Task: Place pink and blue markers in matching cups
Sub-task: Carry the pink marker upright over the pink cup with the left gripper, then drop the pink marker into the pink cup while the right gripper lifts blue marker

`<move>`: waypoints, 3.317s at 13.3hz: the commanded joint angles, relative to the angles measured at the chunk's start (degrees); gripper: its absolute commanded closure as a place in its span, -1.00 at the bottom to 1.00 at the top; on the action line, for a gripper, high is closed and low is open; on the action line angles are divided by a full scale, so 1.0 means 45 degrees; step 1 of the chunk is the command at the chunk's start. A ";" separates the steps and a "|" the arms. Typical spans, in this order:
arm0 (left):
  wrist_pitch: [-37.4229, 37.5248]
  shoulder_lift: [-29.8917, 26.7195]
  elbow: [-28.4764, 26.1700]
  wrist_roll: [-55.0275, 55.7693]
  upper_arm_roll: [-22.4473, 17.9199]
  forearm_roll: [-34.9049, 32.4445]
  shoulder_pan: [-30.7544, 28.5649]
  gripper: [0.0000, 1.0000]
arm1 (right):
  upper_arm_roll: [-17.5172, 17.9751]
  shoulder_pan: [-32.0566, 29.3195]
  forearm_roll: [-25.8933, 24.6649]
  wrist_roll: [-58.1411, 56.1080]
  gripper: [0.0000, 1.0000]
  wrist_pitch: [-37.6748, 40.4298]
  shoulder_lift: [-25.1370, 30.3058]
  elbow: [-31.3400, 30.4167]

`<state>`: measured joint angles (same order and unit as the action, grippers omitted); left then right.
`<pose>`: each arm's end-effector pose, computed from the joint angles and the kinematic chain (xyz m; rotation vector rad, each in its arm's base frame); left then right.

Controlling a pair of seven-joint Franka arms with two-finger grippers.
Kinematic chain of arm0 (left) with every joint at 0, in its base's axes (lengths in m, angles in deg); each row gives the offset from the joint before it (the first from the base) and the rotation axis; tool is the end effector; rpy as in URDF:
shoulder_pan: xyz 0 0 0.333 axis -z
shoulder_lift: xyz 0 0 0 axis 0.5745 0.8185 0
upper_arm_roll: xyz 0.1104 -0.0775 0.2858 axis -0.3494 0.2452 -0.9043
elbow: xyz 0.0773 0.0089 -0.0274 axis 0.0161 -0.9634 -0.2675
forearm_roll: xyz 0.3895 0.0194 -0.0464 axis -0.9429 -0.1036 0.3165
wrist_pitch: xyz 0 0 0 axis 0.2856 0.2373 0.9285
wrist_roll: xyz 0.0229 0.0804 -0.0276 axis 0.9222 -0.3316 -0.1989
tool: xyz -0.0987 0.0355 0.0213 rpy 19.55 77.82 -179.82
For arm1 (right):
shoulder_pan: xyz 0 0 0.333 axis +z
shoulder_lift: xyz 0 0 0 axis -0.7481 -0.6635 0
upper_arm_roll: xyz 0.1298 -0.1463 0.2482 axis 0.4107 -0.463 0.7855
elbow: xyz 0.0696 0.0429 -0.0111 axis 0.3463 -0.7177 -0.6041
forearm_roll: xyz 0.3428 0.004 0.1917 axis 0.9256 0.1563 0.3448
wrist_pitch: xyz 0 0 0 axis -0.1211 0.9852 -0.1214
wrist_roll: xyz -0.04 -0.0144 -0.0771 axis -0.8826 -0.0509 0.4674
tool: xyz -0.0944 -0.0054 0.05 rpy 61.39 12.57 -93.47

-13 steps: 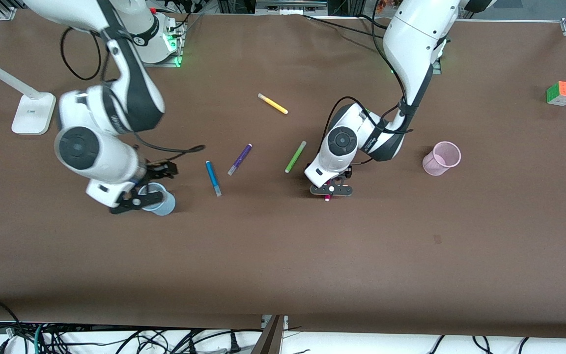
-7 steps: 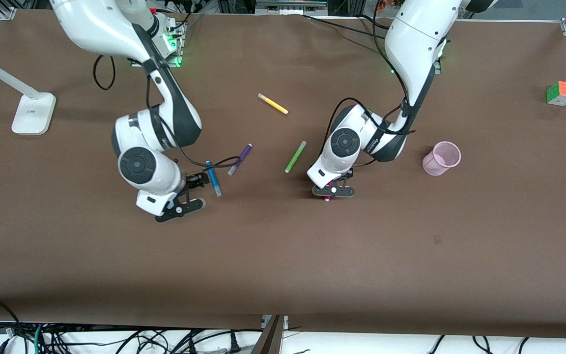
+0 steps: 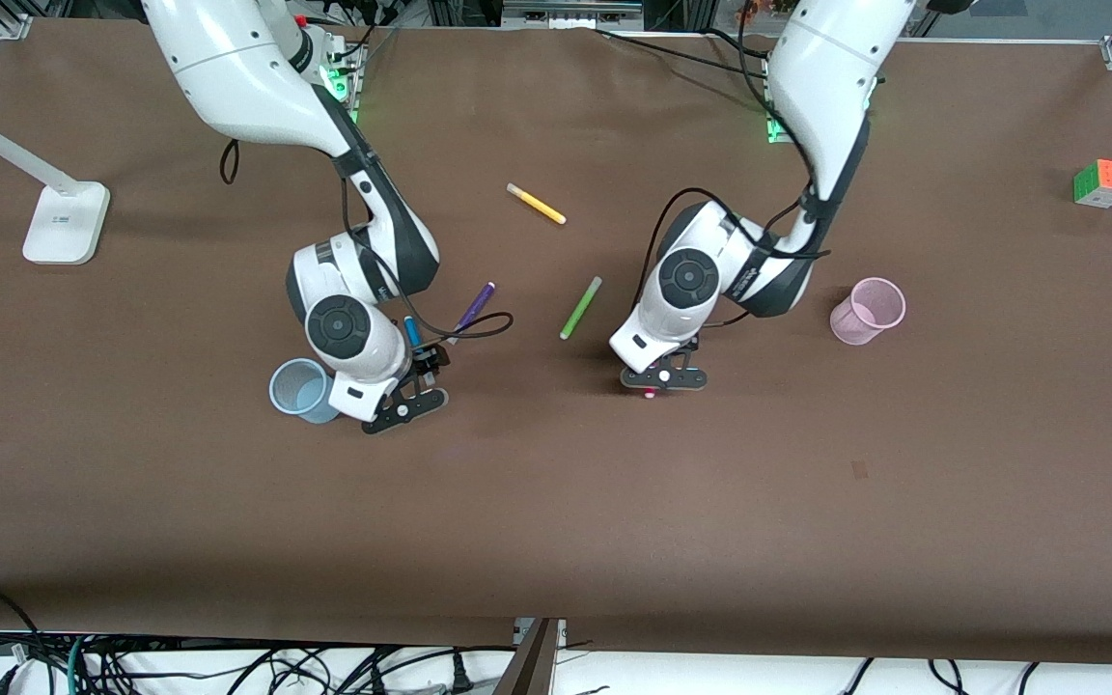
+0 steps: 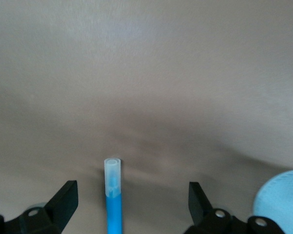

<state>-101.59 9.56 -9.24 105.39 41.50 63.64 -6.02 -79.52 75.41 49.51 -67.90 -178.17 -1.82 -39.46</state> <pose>0.5646 -0.3472 0.2292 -3.1335 0.0062 0.1671 0.6143 0.2893 0.2003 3.0570 0.6510 -0.1175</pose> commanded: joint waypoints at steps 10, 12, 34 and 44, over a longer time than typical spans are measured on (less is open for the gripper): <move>0.4681 -0.4867 -0.0828 -1.3514 0.0161 0.0179 -0.5750 1.00 | -0.0029 0.0410 0.0216 0.0344 -0.94 -0.0951 0.0346 -0.1156; 0.3517 -0.5567 -0.2032 -1.4806 0.0181 0.0257 -0.5947 1.00 | -0.0029 0.0410 0.0197 0.0344 -0.69 -0.0951 0.0327 -0.1176; 0.0266 -0.5689 -0.7392 -2.7370 0.0161 0.8539 -1.0029 1.00 | -0.0224 0.0255 0.0177 0.0130 0.97 -0.0795 0.1691 -0.0435; 0.0597 -0.5434 -0.6263 -2.5991 0.0122 0.8403 -1.0108 -1.00 | -0.0830 -0.1033 0.1071 -0.6716 0.97 -0.0111 0.3549 -0.0414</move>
<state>-100.80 -14.85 -40.53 -14.46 41.71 100.10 -50.85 -83.50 72.28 51.25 -90.99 -179.34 12.59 -40.34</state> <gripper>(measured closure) 0.216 0.833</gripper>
